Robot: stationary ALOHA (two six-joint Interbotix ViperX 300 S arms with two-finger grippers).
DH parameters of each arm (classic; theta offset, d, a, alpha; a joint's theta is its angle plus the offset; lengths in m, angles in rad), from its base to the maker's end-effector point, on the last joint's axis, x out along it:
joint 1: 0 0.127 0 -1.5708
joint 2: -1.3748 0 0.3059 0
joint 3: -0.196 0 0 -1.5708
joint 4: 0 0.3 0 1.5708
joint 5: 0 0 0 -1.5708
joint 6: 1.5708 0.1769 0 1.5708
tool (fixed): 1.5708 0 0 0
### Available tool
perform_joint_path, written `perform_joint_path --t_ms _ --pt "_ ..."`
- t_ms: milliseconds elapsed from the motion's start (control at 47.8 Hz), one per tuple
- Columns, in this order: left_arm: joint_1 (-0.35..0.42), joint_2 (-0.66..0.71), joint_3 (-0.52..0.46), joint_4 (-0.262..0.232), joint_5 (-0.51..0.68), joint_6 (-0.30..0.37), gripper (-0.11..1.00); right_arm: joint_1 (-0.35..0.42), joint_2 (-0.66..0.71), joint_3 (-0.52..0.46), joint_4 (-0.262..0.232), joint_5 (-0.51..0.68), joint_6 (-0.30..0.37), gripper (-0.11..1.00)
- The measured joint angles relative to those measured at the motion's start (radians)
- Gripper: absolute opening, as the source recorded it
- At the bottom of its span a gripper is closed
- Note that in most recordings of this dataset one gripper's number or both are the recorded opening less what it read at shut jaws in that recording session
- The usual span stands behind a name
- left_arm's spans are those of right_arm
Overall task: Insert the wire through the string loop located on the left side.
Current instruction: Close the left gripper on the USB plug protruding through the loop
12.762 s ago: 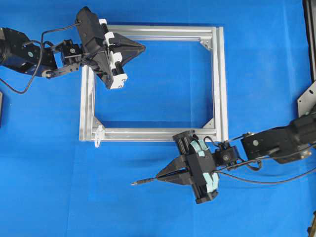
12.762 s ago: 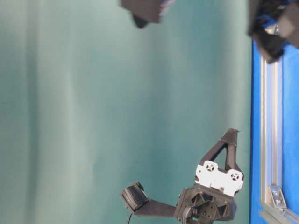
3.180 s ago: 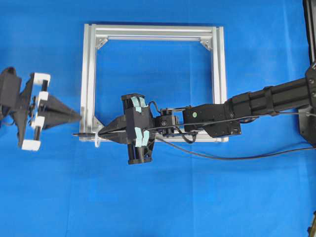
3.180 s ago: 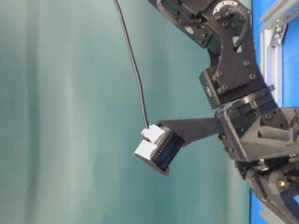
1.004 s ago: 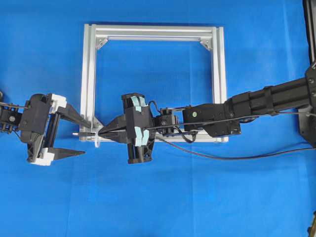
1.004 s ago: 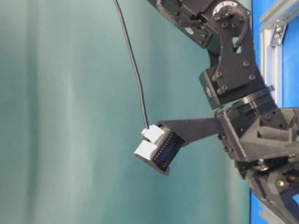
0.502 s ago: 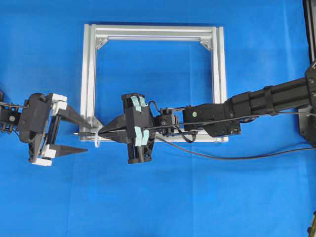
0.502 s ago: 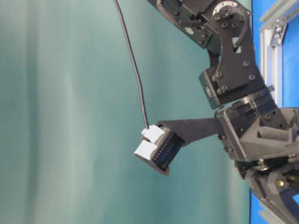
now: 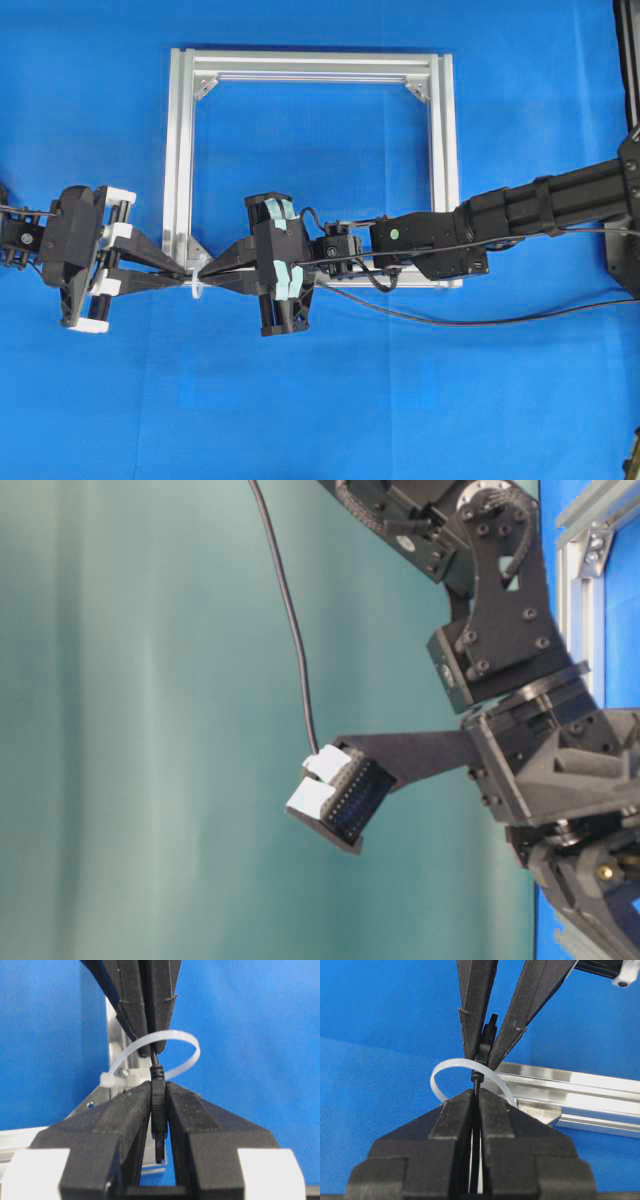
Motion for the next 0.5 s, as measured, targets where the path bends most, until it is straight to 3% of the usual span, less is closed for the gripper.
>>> perform_joint_path --t_ms 397,502 --pt "0.003 0.000 -0.002 0.000 0.011 -0.002 0.08 -0.003 0.000 -0.002 0.000 0.023 0.000 0.00" --pt "0.003 0.000 -0.003 -0.002 0.011 0.000 0.08 -0.005 0.000 -0.002 0.003 0.028 0.006 0.14"
